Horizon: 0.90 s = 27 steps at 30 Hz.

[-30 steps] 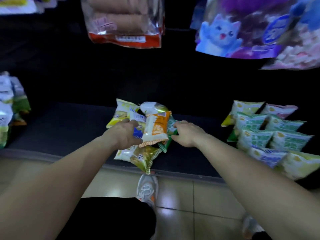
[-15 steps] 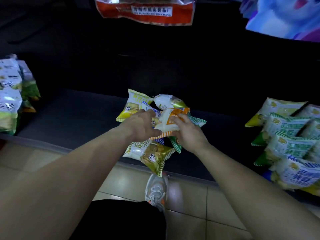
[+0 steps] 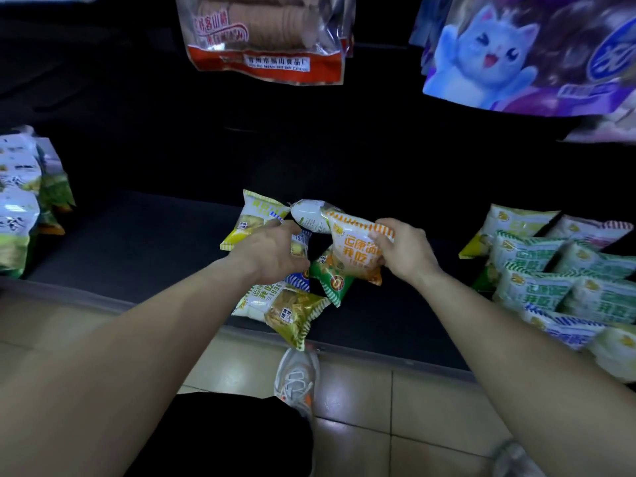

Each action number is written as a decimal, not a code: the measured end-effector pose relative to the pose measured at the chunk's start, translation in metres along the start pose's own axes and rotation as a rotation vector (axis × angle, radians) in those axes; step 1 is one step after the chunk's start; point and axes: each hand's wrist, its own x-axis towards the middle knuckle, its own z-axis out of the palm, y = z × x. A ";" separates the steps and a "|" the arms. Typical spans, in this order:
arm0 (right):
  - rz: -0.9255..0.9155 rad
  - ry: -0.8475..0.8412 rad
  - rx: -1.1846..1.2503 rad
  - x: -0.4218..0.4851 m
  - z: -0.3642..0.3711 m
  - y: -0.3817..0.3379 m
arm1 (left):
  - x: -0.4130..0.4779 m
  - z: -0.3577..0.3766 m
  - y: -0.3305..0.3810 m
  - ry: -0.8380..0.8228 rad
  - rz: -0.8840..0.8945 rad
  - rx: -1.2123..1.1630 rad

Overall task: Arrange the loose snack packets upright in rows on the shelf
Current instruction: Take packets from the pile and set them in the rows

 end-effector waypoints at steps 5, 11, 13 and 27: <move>-0.013 0.048 -0.081 0.009 0.014 0.001 | 0.007 0.003 0.005 -0.016 0.006 0.014; -0.016 -0.057 -0.023 0.019 0.015 0.000 | 0.016 0.004 0.011 -0.030 0.011 0.014; -0.039 -0.062 -0.085 0.021 0.015 0.001 | 0.018 0.004 0.014 -0.033 0.017 0.022; -0.157 -0.105 -0.506 -0.032 -0.097 -0.024 | 0.002 -0.011 0.071 0.068 0.204 -0.108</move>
